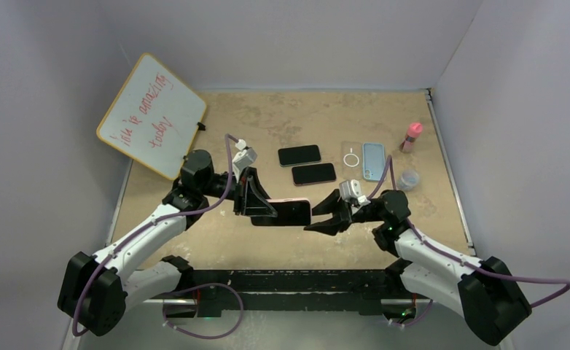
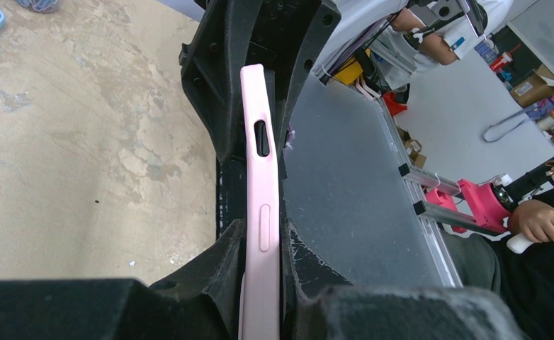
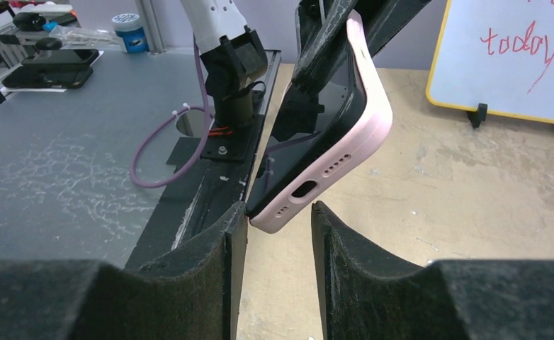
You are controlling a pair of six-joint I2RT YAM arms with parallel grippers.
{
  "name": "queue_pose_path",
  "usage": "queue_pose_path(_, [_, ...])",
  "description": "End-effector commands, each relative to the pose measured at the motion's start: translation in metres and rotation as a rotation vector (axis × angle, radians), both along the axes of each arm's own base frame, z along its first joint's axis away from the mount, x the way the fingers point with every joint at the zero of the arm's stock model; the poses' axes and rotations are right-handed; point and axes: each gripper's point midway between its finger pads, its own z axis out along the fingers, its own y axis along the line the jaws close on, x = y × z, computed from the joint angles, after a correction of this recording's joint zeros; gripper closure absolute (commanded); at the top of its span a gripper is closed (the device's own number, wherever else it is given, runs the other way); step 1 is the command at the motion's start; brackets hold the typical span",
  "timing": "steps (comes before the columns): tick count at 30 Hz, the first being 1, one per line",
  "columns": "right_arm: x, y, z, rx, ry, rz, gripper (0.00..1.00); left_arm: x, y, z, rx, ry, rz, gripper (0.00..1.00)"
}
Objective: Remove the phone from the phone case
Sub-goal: Remove the phone case from the phone.
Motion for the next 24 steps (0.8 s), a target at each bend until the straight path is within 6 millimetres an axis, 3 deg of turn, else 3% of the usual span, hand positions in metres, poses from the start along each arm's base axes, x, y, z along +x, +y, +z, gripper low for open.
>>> queue_pose_path(1, [0.002, 0.003, 0.018, 0.031, -0.064, 0.015, 0.60, 0.002, 0.000, 0.025, -0.048, -0.105, -0.023, 1.00])
queue_pose_path(12, [-0.003, 0.003, 0.016, 0.031, -0.087, 0.047, 0.67, -0.003, 0.001, 0.029, -0.059, -0.113, -0.048, 1.00])
queue_pose_path(24, [0.008, 0.008, 0.021, 0.028, -0.125, 0.019, 0.99, -0.026, 0.004, 0.031, -0.070, -0.139, -0.160, 1.00])
